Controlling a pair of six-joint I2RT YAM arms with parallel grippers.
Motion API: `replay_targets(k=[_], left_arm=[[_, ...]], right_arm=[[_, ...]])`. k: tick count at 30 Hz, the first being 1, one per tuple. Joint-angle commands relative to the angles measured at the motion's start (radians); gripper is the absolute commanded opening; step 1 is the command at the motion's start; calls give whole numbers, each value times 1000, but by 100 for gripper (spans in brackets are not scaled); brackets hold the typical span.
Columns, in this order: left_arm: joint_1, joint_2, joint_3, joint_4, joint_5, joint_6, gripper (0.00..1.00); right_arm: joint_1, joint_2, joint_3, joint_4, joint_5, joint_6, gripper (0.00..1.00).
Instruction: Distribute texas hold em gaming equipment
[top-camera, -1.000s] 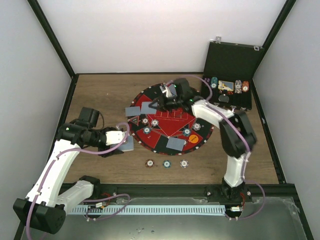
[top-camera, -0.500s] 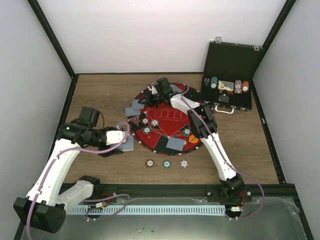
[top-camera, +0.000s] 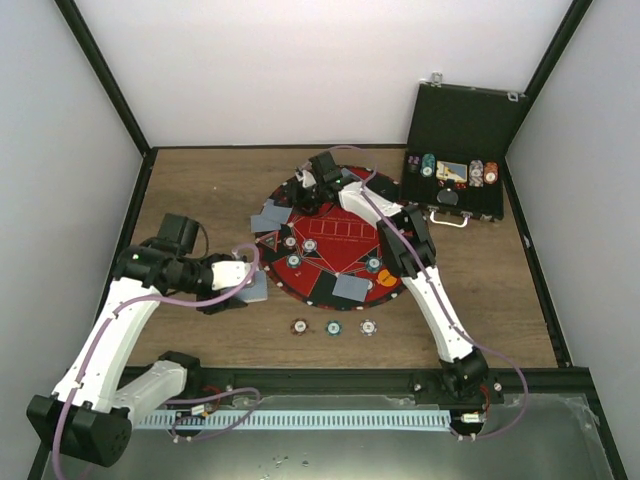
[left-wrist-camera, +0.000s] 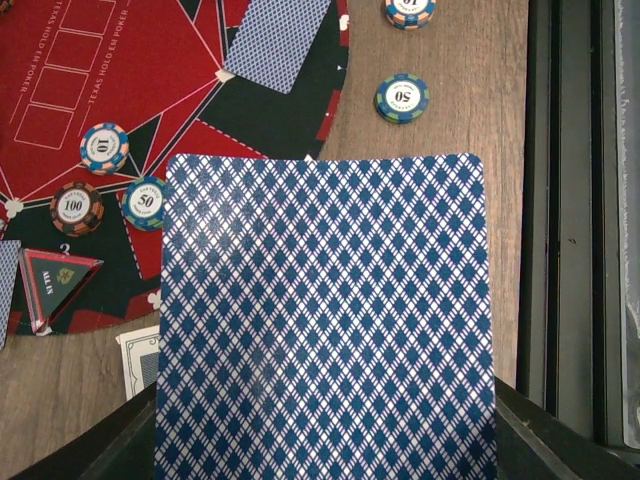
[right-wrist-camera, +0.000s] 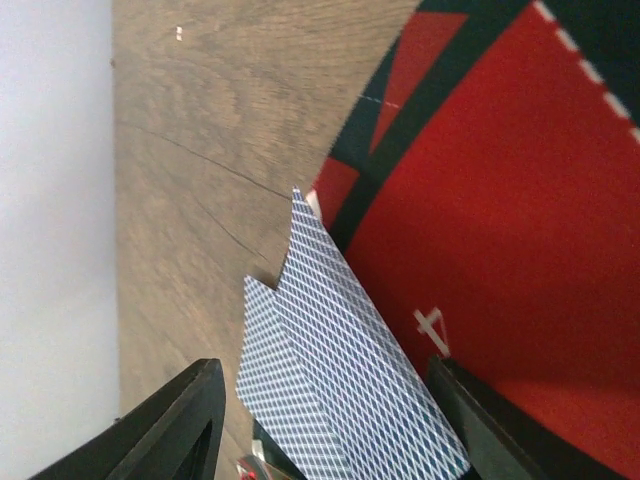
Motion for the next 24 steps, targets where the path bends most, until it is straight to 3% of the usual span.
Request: replay_targets(k=[1, 10, 24], left_arm=[[2, -25, 11, 6, 37, -3, 4], [2, -23, 25, 1, 42, -3, 4], [2, -21, 22, 3, 36, -1, 4]], right_arm=[[9, -73, -5, -190, 129, -101, 58], [34, -112, -54, -283, 295, -173, 61], [87, -58, 0, -237, 211, -161, 61]])
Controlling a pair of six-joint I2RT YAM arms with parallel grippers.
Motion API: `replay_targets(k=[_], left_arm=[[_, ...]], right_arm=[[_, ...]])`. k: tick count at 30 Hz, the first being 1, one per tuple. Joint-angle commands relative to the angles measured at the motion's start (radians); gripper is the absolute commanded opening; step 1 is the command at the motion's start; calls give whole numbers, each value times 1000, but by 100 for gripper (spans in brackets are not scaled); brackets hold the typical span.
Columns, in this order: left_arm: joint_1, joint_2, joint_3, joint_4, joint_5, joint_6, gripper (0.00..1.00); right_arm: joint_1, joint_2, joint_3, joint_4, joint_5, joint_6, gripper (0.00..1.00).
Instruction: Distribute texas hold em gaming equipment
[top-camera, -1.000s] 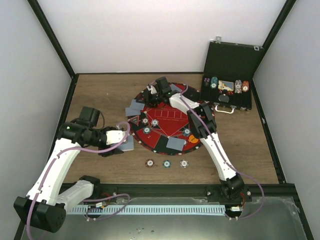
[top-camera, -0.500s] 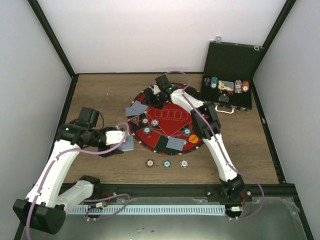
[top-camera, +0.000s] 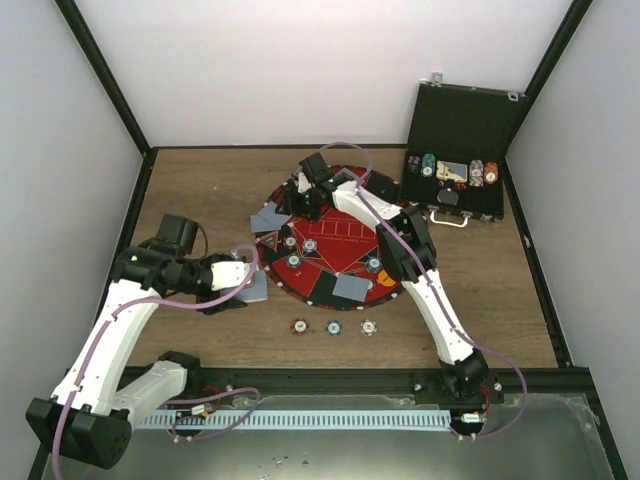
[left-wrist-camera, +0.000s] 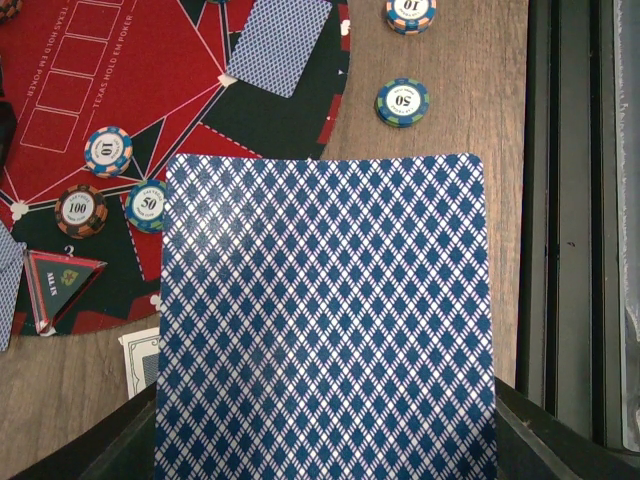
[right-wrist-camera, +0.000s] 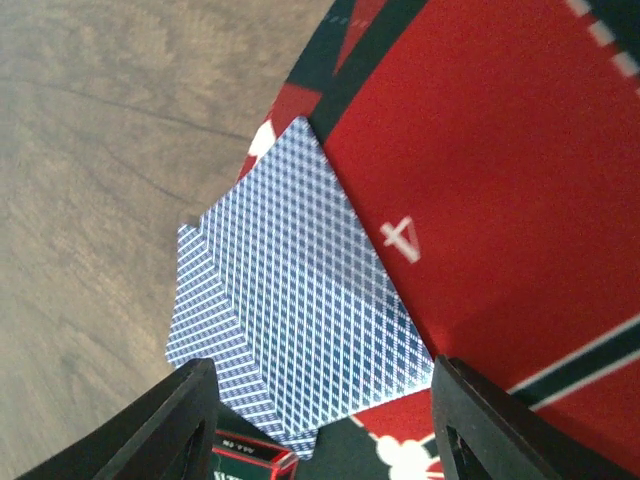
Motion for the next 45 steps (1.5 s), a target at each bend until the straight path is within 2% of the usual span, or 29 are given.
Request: replay_targets(k=[1, 9, 15, 18, 23, 27, 31, 38, 45], left_arm=[[2, -7, 21, 4, 32, 7, 4], [2, -8, 19, 5, 23, 4, 4], [2, -16, 21, 3, 19, 4, 4], [2, -17, 21, 1, 23, 4, 4], [2, -18, 21, 2, 33, 6, 4], [2, -18, 19, 1, 37, 8, 4], [2, -20, 22, 0, 39, 11, 4], [2, -21, 22, -6, 39, 13, 4], [2, -22, 32, -11, 42, 11, 4]], right_arm=[[28, 30, 32, -16, -58, -5, 61], [2, -37, 14, -1, -79, -14, 61], [-31, -226, -122, 34, -63, -32, 67], [-30, -363, -270, 94, -106, -19, 73], [-13, -683, -671, 330, -218, 83, 84], [36, -890, -932, 486, -259, 165, 88], [121, -1032, -1143, 627, -267, 262, 89], [279, -1102, -1225, 740, -231, 340, 89], [343, -1038, -1190, 780, -229, 362, 89]])
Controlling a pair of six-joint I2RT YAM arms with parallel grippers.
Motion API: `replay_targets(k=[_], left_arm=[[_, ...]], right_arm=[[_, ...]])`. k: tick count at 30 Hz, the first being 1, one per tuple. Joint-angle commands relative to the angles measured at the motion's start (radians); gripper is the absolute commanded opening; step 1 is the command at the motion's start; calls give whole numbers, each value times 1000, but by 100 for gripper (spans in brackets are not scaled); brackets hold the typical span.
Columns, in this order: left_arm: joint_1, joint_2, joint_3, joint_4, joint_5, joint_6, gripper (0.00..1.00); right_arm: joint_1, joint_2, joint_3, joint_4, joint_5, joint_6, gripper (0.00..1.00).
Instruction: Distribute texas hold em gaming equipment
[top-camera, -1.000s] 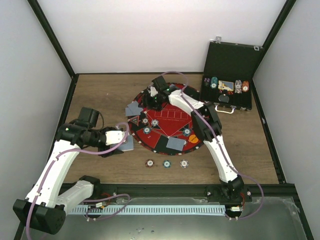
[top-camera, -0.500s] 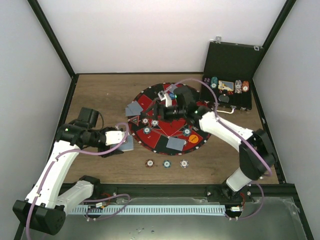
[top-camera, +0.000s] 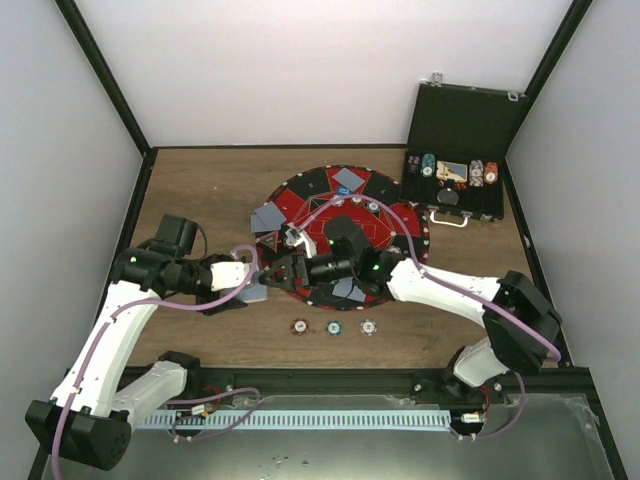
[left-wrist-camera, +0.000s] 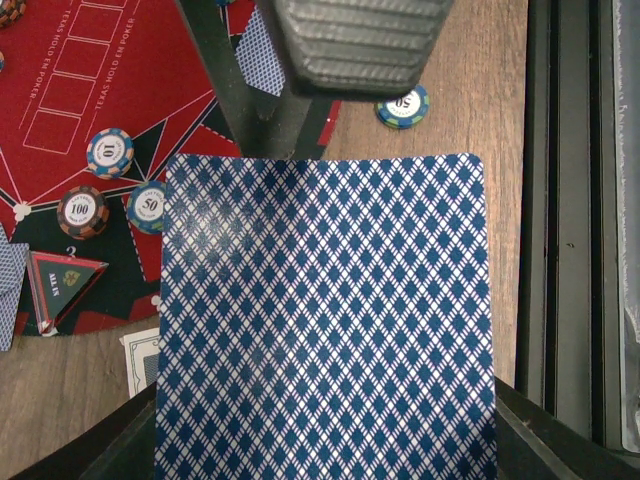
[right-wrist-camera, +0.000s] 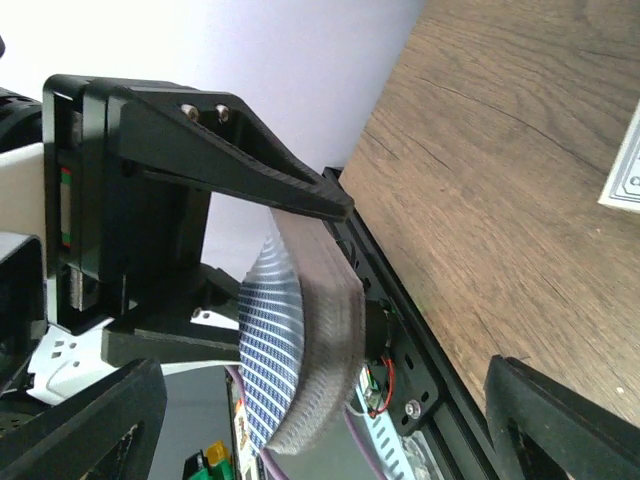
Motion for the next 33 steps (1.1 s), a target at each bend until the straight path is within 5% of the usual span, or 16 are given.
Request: replay_targets(k=[1, 19, 33], left_arm=[[2, -14, 33, -11, 40, 14, 4], [2, -15, 42, -16, 45, 26, 4], [2, -18, 51, -19, 47, 31, 4]], right_arm=[[32, 35, 51, 73, 8, 31, 89], [75, 222, 187, 101, -8, 64, 73], [8, 162, 56, 80, 1, 60, 63]])
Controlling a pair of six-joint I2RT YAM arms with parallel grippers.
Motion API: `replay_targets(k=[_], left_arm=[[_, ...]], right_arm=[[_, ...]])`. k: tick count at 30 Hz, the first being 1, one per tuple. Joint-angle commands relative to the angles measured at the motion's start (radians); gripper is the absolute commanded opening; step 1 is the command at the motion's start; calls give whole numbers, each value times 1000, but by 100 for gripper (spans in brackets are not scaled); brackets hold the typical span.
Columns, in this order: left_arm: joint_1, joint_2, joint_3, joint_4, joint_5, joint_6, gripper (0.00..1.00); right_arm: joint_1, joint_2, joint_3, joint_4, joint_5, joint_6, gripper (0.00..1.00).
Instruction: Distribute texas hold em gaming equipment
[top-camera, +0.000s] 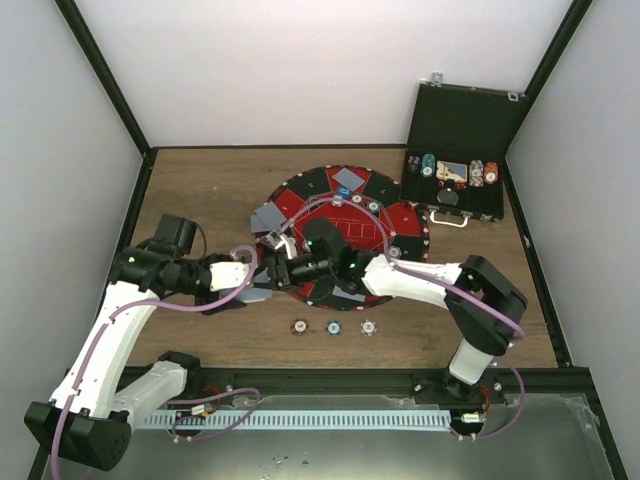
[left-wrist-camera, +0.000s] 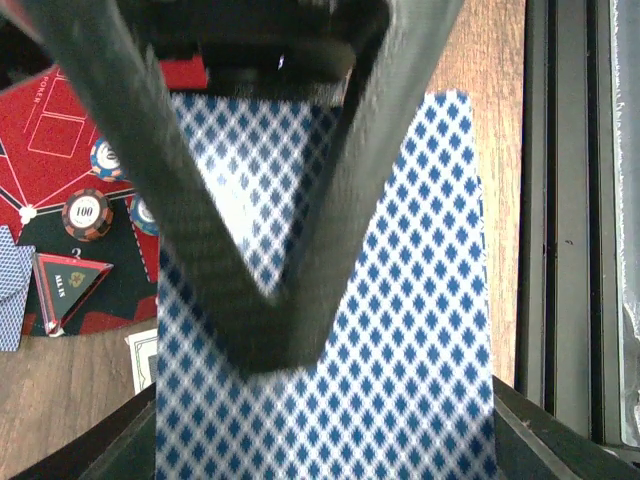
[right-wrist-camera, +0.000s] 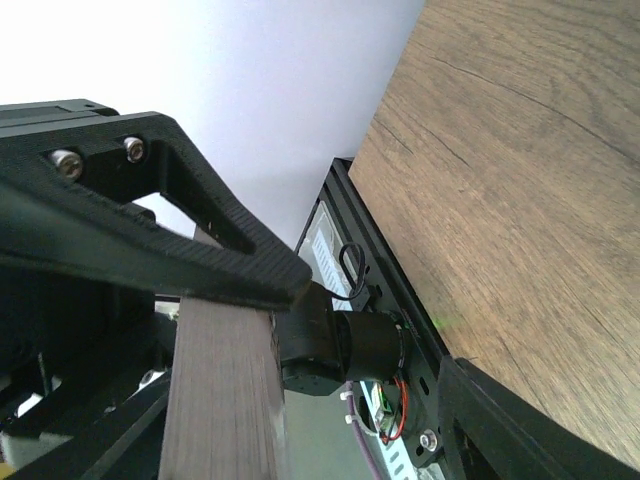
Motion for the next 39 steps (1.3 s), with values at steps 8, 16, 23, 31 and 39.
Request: replay_targets(k=[8, 16, 23, 31, 39], left_arm=[[2, -10, 38, 1, 55, 20, 4], [2, -11, 32, 5, 55, 20, 4], [2, -9, 31, 7, 55, 19, 4], [2, -6, 26, 10, 55, 18, 4], [2, 0, 27, 14, 54, 16, 4]], right_arm=[[-56, -112, -86, -64, 29, -15, 59], [-60, -205, -96, -108, 66, -24, 43], [-76, -267, -115, -153, 88, -32, 16], [-154, -343, -121, -229, 86, -56, 6], [-426, -337, -87, -322, -3, -153, 6]])
